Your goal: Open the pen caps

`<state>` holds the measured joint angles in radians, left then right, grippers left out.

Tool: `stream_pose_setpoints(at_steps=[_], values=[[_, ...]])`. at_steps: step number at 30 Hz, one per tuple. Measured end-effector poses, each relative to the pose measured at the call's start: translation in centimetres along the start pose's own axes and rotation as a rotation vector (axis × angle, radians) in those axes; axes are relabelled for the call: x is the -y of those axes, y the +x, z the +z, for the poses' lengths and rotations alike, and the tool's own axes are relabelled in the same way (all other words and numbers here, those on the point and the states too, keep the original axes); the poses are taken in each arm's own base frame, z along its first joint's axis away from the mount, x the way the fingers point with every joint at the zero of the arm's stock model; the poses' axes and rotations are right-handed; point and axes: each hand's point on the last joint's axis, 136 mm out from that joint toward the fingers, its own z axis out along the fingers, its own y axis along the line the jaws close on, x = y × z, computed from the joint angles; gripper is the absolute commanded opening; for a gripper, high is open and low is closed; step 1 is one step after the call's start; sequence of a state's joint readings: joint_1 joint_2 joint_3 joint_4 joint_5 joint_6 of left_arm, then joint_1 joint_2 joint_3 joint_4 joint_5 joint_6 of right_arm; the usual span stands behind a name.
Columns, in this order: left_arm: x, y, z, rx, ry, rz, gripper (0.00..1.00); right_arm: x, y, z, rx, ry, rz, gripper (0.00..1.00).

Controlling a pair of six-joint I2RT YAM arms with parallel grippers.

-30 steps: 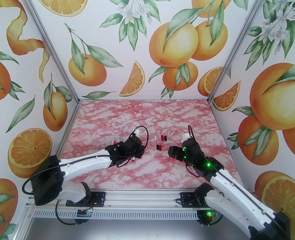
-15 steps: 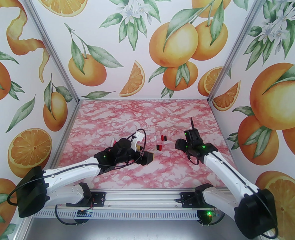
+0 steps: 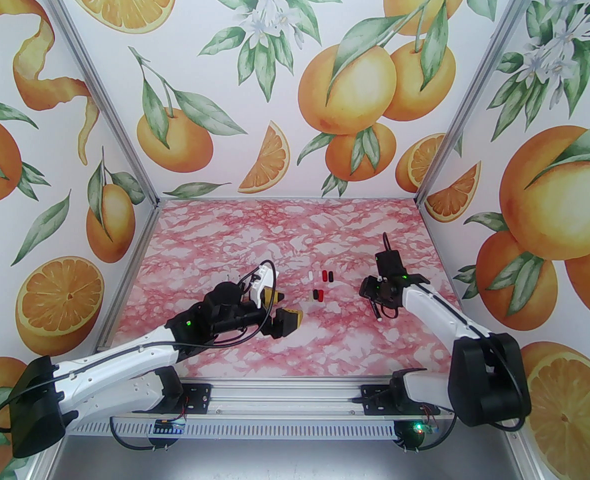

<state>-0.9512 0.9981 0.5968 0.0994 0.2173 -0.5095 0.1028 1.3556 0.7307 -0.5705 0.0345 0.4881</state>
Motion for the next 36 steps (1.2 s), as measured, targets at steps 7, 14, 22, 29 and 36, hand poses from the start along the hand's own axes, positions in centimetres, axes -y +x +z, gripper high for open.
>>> stream_pose_setpoints(at_steps=[7,14,22,29,36], values=[[-1.6,0.3,-1.0,-0.005,-0.101,0.01,1.0,0.1,0.4,1.4,-0.031,0.016,-0.002,0.53],[-2.0,0.4,-1.4,-0.007,-0.122,0.011,1.0,0.1,0.3,2.1,-0.05,0.026,-0.002,0.44],[-2.5,0.7,-1.5,-0.017,-0.15,0.02,1.0,-0.2,0.1,2.8,-0.059,0.022,0.0,0.35],[-2.8,0.7,-1.8,-0.016,-0.172,0.023,1.0,-0.3,0.0,3.0,-0.057,0.022,0.009,0.26],[-2.9,0.9,-1.9,-0.023,-0.179,0.022,1.0,-0.5,0.3,3.5,-0.078,0.029,-0.003,0.27]])
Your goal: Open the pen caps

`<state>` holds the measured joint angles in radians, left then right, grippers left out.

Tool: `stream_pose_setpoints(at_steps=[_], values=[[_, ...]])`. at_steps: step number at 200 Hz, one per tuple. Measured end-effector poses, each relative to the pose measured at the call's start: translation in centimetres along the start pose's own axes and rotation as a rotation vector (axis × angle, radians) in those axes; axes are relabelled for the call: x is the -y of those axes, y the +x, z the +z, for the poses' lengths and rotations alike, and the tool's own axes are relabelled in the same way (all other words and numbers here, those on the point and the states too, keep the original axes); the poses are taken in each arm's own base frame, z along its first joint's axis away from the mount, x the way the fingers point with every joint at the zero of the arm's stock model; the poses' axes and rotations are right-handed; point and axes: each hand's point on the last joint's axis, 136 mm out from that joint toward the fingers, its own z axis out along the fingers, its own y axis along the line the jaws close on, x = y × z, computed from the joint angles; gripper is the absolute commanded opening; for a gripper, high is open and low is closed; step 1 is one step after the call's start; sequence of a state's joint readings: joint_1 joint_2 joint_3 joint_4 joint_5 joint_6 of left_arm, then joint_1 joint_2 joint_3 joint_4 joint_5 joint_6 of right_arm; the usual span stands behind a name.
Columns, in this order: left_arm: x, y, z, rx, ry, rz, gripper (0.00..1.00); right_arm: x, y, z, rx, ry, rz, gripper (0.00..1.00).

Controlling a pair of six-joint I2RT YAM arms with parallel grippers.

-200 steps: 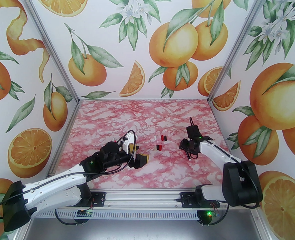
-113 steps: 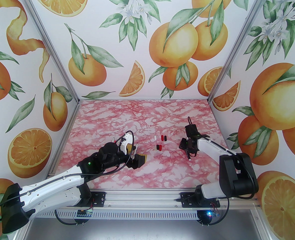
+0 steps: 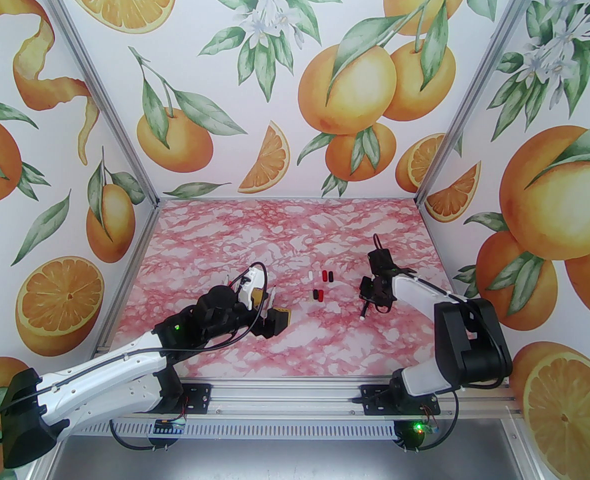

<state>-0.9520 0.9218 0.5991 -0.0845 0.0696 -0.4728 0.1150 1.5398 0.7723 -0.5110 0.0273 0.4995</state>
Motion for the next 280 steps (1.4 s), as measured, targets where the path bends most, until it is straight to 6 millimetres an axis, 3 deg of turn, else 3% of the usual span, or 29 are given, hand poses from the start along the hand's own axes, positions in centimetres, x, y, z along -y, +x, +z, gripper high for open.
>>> stream_pose_setpoints(at_steps=[61,87,136,210,280], values=[[0.0,-0.1,-0.1,0.004,-0.004,-0.007,1.0,-0.5,0.0,0.0,0.007,0.01,-0.024,0.19],[-0.2,-0.1,-0.1,0.006,-0.014,-0.029,1.0,-1.5,-0.3,-1.1,0.044,-0.02,-0.045,0.18],[0.8,-0.2,0.7,0.002,0.047,-0.096,1.0,-5.4,-1.3,-7.2,0.215,-0.201,-0.111,0.18],[1.8,-0.7,3.6,0.005,0.148,-0.23,1.0,-10.5,0.6,-16.1,0.342,-0.58,-0.155,0.19],[3.3,-2.8,4.6,0.078,0.243,-0.302,0.96,-15.0,2.4,-22.4,0.37,-0.949,-0.103,0.19]])
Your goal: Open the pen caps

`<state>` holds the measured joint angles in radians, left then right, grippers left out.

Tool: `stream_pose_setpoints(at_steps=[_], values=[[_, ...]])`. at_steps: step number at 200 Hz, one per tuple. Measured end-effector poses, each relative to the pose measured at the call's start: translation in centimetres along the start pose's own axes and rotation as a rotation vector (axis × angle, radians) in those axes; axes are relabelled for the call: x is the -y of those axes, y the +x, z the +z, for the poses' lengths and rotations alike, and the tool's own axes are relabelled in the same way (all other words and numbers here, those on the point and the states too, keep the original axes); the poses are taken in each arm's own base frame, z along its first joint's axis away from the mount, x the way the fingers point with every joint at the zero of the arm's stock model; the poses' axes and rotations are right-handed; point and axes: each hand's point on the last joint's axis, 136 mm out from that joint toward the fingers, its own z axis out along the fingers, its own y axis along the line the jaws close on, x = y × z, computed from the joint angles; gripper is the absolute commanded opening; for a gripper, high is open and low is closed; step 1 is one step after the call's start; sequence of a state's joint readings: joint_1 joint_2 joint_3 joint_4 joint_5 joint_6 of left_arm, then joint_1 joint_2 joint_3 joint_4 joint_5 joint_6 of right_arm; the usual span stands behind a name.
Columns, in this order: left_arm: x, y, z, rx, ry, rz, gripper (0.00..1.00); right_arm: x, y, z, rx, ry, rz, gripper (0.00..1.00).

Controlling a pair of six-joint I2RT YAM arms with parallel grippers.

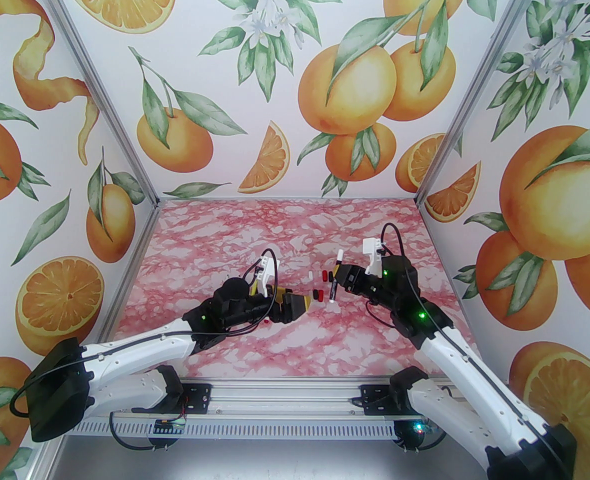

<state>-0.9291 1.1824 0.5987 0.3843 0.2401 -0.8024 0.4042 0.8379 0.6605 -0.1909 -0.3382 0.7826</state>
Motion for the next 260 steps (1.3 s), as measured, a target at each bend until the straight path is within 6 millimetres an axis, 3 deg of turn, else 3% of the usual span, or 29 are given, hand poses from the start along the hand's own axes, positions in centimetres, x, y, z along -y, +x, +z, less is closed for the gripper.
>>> stream_pose_setpoints(at_steps=[55,108,166,260], values=[[2.5,-1.4,0.8,0.012,0.106,-0.046,0.86,-4.7,0.2,-0.1,0.035,-0.194,0.032,0.19],[3.6,-1.7,1.4,0.002,0.199,-0.107,0.7,-7.3,0.6,-0.6,0.042,-0.304,0.041,0.19],[5.2,-1.8,1.5,-0.035,0.264,-0.116,0.54,-8.1,1.1,-0.5,0.036,-0.35,0.043,0.19],[5.5,-0.9,1.5,-0.09,0.281,-0.095,0.24,-8.4,1.5,-0.5,0.037,-0.374,0.042,0.19]])
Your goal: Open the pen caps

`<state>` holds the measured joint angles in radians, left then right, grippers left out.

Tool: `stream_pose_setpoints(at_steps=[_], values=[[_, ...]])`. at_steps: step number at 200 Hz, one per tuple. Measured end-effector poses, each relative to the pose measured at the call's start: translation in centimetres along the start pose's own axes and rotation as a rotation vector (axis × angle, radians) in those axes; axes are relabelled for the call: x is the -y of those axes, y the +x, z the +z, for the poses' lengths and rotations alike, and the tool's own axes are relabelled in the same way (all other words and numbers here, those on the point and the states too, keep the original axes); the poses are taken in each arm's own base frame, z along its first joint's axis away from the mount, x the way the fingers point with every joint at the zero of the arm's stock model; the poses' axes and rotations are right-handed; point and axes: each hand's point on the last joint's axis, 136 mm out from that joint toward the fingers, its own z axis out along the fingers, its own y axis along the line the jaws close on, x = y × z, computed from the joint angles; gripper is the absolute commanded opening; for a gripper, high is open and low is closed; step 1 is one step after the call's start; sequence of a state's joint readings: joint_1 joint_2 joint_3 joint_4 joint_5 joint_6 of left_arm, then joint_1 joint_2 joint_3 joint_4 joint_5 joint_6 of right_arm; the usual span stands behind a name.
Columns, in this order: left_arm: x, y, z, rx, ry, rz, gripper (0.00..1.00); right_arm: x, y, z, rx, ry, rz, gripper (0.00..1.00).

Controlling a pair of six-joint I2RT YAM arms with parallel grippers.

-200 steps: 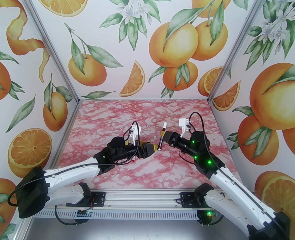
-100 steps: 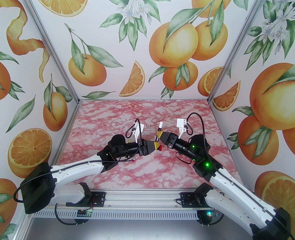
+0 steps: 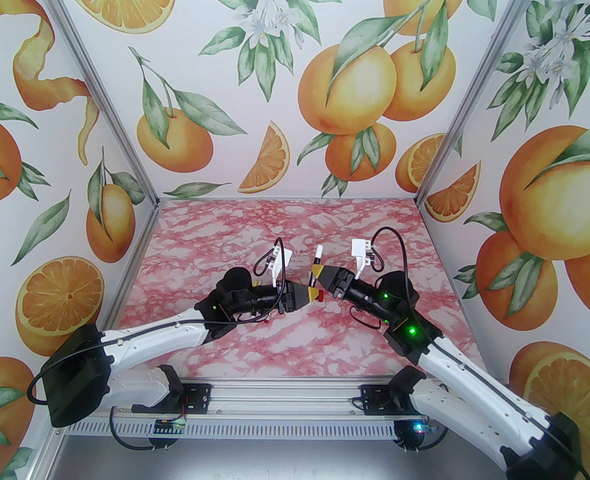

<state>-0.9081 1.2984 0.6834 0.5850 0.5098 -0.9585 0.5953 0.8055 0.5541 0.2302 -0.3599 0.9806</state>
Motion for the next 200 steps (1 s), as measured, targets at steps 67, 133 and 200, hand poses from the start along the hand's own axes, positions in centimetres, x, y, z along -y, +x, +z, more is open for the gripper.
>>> stream_pose_setpoints(at_steps=[67,133,200], values=[[-1.0,1.2,0.1,-0.049,-0.049,0.048,0.04,1.1,0.5,-0.3,-0.016,0.056,-0.003,0.46],[-1.9,4.3,-0.1,-0.172,-0.102,0.127,0.03,1.6,0.2,-2.3,-0.039,0.203,-0.058,0.66],[-1.1,6.1,0.1,-0.234,-0.064,0.176,0.02,2.3,0.3,-2.0,-0.075,0.263,-0.055,0.43]])
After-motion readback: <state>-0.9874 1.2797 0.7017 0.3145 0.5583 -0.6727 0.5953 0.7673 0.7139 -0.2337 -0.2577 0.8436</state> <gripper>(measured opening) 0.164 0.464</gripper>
